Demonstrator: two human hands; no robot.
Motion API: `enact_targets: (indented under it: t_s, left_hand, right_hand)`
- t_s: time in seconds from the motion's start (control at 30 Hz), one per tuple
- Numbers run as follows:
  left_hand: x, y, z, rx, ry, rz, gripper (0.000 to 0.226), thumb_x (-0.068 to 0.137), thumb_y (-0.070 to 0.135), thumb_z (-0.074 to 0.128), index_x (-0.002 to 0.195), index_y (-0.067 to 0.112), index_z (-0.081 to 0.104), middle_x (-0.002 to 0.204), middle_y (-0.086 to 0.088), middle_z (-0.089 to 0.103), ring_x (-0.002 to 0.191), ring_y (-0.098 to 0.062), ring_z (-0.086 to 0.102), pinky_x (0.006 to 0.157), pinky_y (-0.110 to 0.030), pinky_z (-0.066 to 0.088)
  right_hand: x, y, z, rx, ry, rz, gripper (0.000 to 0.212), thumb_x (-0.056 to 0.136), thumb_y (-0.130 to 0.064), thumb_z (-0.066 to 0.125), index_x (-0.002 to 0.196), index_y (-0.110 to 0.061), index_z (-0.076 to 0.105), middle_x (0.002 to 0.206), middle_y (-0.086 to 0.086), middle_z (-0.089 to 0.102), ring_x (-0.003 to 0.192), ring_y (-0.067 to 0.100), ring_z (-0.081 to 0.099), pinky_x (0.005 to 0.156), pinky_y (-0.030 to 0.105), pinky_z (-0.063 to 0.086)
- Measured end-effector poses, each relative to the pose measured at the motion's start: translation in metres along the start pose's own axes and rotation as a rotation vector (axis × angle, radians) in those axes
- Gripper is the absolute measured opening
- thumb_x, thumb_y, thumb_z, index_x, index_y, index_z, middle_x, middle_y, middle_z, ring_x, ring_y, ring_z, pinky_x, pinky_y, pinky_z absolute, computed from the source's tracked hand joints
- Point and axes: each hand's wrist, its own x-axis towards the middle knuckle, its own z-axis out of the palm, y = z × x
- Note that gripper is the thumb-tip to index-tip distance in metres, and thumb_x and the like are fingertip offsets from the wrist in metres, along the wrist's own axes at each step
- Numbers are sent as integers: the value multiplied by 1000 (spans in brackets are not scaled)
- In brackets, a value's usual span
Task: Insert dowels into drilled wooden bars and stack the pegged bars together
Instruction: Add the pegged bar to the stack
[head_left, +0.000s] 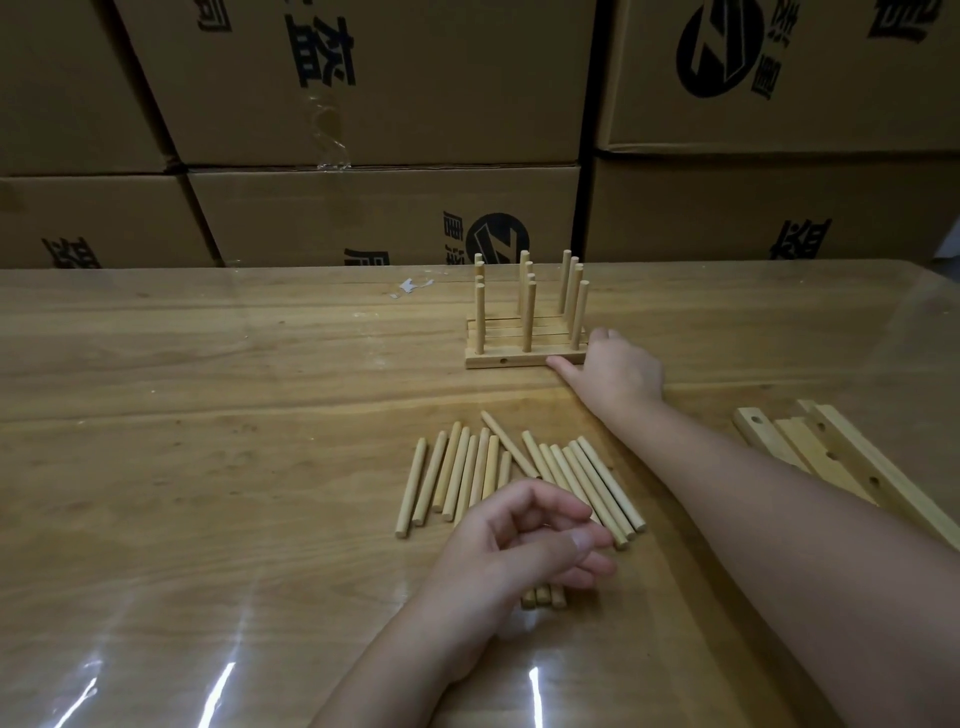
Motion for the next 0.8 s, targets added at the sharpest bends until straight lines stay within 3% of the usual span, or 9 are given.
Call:
enact_targets:
  t_s: [0.23,0.4,0.5,0.6,0.67,0.73,0.8]
  left_hand:
    - [1,2,1,-20,2,-10,31,69,12,73,95,0,61,89,-17,70,77,-25,69,66,-28,54]
    - [2,1,-2,-29,-4,-12,37,62,23,78,92,6,64,90,-17,70,79,-25,69,68,-28,54]
    - [2,0,-4,-33,-15,-12,33,64,22,78,91,8,66,90,-17,70,80,-27,69,69,-29,54]
    - [2,-1,-4,-40,-11,-7,33,65,20,77,92,6,65,89,-17,70,80,-27,69,68,-28,54]
    - [1,-2,-3,-38,-5,-8,31,67,15,76,93,3,64,87,-16,70,79,-26,69,67,-28,55]
    - [1,-2,-2,-34,4,-10,27,70,10,71,94,1,62,85,-15,71,77,-24,69,66,-27,55]
    - [1,-2,-1,-31,2,-10,27,71,9,67,95,-1,60,84,-14,71,75,-23,69,66,-27,55]
  right_hand:
    - [9,-4,-5,13,-69,-6,58,86,-63,45,114,-13,55,107,4,59,85,22,60,50,29,34]
    - [12,-5,-5,7,-62,14,56,86,-62,46,109,-12,56,95,3,57,68,17,49,44,27,28]
    - [10,-5,-1,4,-62,36,60,86,-63,43,116,-11,51,106,6,58,79,22,57,47,28,30]
    - [3,-4,2,86,-63,81,65,86,-62,46,123,-9,47,115,10,54,95,25,58,58,30,39]
    - [-5,-2,5,171,-50,93,66,84,-60,50,124,-7,48,120,11,51,104,27,53,74,33,43]
    - [-15,3,3,291,-58,121,58,86,-54,52,122,-8,50,124,12,48,113,28,47,90,36,40]
    - [-28,13,-4,477,-74,133,41,89,-42,53,118,-13,53,124,9,47,116,27,44,94,35,37]
